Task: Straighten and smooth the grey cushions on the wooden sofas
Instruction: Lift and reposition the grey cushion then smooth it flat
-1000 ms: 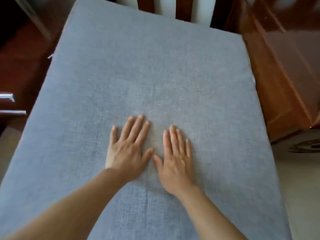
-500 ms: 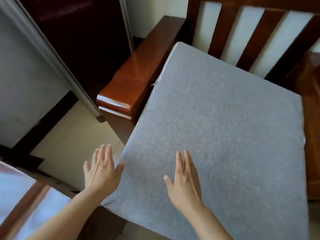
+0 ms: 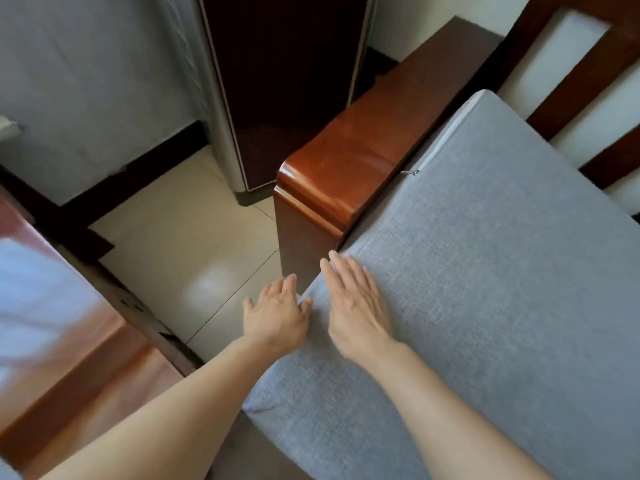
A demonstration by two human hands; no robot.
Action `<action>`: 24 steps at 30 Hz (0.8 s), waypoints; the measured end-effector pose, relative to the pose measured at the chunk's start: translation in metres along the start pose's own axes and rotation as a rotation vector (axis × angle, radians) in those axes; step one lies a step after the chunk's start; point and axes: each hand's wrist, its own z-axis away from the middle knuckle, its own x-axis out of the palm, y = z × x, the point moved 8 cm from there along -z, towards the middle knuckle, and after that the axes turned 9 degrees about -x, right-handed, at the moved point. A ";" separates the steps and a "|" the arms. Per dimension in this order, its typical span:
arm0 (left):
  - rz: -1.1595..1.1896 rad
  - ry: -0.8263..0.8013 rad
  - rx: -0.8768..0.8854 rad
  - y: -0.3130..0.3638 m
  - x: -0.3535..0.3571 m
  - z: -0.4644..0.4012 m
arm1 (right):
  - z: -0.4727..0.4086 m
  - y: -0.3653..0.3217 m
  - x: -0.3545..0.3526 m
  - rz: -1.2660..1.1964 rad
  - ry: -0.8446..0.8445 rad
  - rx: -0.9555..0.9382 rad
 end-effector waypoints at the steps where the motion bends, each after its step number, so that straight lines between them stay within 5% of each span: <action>1: 0.012 -0.002 -0.014 -0.001 0.000 -0.004 | -0.007 0.001 0.000 0.023 -0.022 -0.025; 10: 0.271 -0.098 -0.387 -0.037 0.030 -0.031 | -0.053 0.007 0.020 0.051 -0.252 -0.254; 24: 0.448 -0.101 -0.501 -0.042 0.043 -0.018 | -0.076 0.001 0.051 0.257 -0.468 -0.367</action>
